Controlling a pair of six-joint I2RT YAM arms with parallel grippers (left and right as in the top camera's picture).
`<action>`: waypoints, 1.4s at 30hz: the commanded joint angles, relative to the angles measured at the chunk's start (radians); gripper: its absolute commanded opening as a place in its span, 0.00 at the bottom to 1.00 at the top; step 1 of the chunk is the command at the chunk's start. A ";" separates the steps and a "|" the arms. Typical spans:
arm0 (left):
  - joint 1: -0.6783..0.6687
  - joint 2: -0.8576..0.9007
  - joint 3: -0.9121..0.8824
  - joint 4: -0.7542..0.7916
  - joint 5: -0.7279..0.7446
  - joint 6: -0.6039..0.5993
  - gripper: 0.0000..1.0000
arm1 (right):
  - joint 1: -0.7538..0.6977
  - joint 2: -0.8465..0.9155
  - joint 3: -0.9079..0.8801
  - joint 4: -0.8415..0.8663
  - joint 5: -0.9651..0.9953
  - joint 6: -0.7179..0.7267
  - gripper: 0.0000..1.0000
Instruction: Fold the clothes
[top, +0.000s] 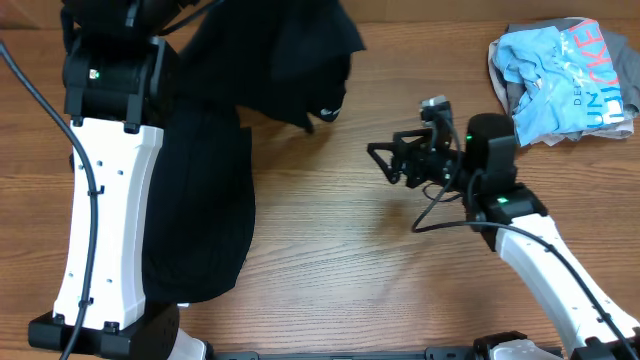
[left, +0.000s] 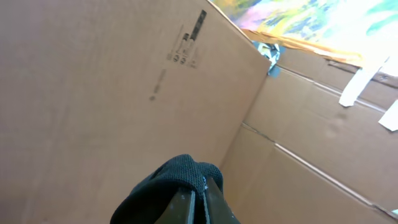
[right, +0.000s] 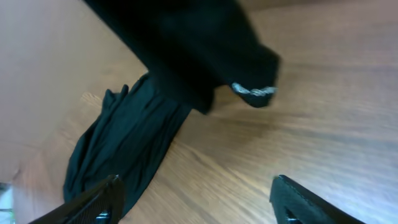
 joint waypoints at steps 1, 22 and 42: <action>-0.014 -0.018 0.039 0.018 0.027 -0.055 0.04 | 0.066 0.011 0.021 0.058 0.166 0.007 0.85; -0.014 -0.018 0.041 0.045 0.257 -0.256 0.04 | 0.153 0.209 0.021 0.417 0.188 -0.008 0.97; 0.023 -0.040 0.041 0.134 0.413 -0.374 0.04 | 0.140 0.256 0.021 0.503 0.236 0.069 0.04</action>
